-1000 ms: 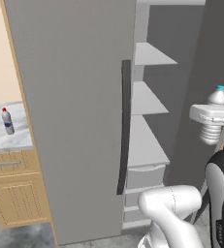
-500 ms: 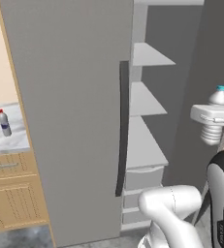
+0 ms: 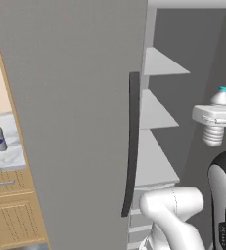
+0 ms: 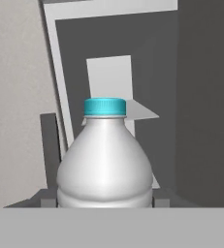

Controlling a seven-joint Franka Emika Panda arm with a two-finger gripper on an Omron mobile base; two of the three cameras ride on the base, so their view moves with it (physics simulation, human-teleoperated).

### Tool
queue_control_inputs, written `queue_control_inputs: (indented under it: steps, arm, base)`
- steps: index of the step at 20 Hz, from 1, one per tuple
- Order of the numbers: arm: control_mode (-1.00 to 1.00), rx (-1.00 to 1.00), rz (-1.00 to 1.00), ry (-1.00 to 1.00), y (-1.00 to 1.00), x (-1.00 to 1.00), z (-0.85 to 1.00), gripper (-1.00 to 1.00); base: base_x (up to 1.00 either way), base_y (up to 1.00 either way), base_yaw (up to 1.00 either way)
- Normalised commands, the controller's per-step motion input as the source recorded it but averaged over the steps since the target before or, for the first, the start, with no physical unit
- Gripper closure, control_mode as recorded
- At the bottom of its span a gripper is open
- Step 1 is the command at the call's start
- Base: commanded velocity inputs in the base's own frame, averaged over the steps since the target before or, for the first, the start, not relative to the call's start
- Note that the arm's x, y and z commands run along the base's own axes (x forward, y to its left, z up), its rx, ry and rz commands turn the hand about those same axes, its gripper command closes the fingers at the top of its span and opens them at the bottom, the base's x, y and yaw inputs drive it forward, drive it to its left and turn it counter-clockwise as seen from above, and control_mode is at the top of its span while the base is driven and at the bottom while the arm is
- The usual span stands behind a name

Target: Take the bottled waters from the counter and place them in the freezer to freeze. Close the freezer door after placing the bottles.

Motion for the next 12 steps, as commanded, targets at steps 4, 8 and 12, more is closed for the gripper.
queue_control_inputs:
  steps: [4, 8, 12]
  arm:
    - [1.0, 0.0, 0.0, 0.0, 0.0, 0.0, 0.0, 1.0]
    - [1.0, 0.0, 0.0, 0.0, 0.0, 0.0, 0.0, 1.0]
    - [1.0, 0.0, 0.0, 0.0, 0.0, 0.0, 0.0, 1.0]
  base:
    - [0.48, -0.06, 0.0]
    - [0.5, -0.17, 0.0]
    - [0.4, -0.19, 0.0]
